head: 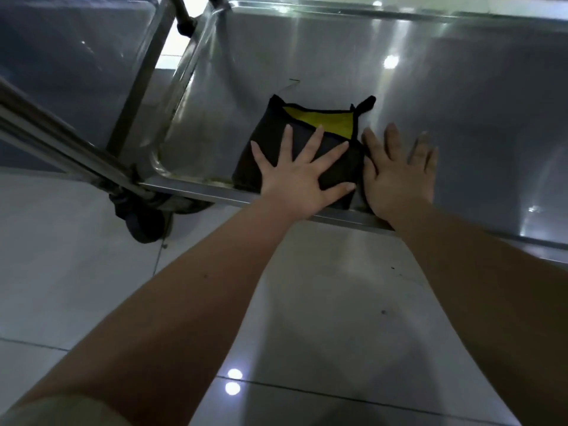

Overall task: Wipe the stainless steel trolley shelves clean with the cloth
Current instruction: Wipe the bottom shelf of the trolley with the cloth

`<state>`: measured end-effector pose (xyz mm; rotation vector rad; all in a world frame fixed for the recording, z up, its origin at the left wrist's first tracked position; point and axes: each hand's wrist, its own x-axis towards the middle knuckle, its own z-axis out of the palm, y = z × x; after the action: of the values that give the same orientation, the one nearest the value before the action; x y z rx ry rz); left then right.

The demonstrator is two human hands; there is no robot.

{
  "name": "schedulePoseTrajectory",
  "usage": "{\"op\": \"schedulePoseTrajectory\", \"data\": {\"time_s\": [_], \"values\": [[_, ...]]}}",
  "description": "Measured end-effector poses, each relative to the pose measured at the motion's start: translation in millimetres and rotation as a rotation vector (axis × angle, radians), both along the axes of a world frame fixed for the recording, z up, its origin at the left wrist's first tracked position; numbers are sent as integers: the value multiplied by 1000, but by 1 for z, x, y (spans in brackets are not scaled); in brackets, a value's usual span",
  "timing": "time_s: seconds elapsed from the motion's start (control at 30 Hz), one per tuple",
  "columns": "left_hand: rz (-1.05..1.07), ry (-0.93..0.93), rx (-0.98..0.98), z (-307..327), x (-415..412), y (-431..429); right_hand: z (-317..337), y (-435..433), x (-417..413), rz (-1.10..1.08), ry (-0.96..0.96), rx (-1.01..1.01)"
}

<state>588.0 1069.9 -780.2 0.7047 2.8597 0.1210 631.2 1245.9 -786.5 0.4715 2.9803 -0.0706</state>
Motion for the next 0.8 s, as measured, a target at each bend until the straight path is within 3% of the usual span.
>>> {"op": "schedulePoseTrajectory", "data": {"time_s": [0.23,0.33,0.53,0.8], "values": [[313,-69,-117,12,-53,-142,-3,-7,-3,5,-10,14],[302,-77,-106,13,-49,-118,-3,-8,-4,2,-6,21],[-8,-64,-44,7,11,-3,-2,-2,-1,22,-9,33],[277,-89,-97,17,-38,-127,1,-3,-2,6,3,-27]]}}
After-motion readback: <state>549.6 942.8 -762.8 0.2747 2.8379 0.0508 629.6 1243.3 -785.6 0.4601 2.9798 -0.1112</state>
